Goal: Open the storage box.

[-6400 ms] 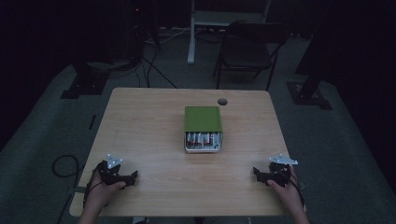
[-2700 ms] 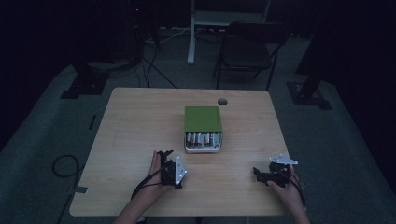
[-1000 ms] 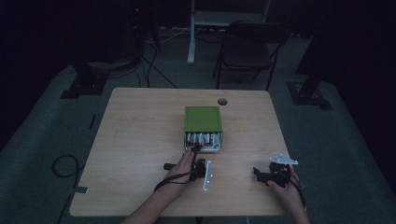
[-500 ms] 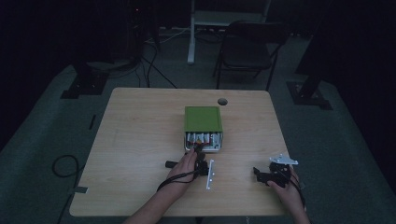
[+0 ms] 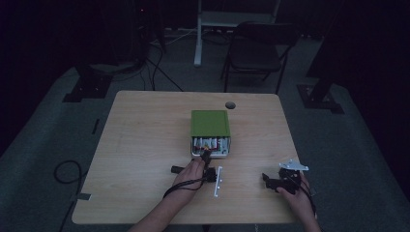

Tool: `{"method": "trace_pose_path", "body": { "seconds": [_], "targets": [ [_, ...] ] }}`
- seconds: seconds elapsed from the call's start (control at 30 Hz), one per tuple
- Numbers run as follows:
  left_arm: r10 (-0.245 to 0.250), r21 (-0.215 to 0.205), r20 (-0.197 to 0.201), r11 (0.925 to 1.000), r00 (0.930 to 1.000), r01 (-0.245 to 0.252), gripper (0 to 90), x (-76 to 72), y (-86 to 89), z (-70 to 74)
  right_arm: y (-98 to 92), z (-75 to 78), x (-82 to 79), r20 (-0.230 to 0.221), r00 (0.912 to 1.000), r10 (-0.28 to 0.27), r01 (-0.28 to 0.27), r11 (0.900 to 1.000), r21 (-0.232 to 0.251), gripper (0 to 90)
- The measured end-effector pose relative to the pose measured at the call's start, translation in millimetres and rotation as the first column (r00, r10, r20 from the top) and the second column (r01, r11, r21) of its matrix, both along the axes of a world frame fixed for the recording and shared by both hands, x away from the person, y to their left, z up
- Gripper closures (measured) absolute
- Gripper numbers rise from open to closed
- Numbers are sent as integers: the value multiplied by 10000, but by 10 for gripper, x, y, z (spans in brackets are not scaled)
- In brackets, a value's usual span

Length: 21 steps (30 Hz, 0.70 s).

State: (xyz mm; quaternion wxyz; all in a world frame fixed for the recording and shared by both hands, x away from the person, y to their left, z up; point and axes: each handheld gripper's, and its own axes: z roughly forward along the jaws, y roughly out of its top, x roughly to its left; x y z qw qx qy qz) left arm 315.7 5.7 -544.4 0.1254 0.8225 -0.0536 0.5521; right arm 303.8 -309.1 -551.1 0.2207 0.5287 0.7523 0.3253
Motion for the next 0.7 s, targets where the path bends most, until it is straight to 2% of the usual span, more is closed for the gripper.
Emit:
{"method": "trace_pose_path", "body": {
  "seconds": [0.23,0.7],
  "targets": [
    [-128,180,-162,9998,9998,131,726,-44,6,25,0,0,0,2,10000,2,-2,10000,-3,107],
    [-86,210,-407,9997,9991,94,727,-184,-7,51,4,1,-2,-14,10000,92,-92,10000,-2,107]
  ]
}}
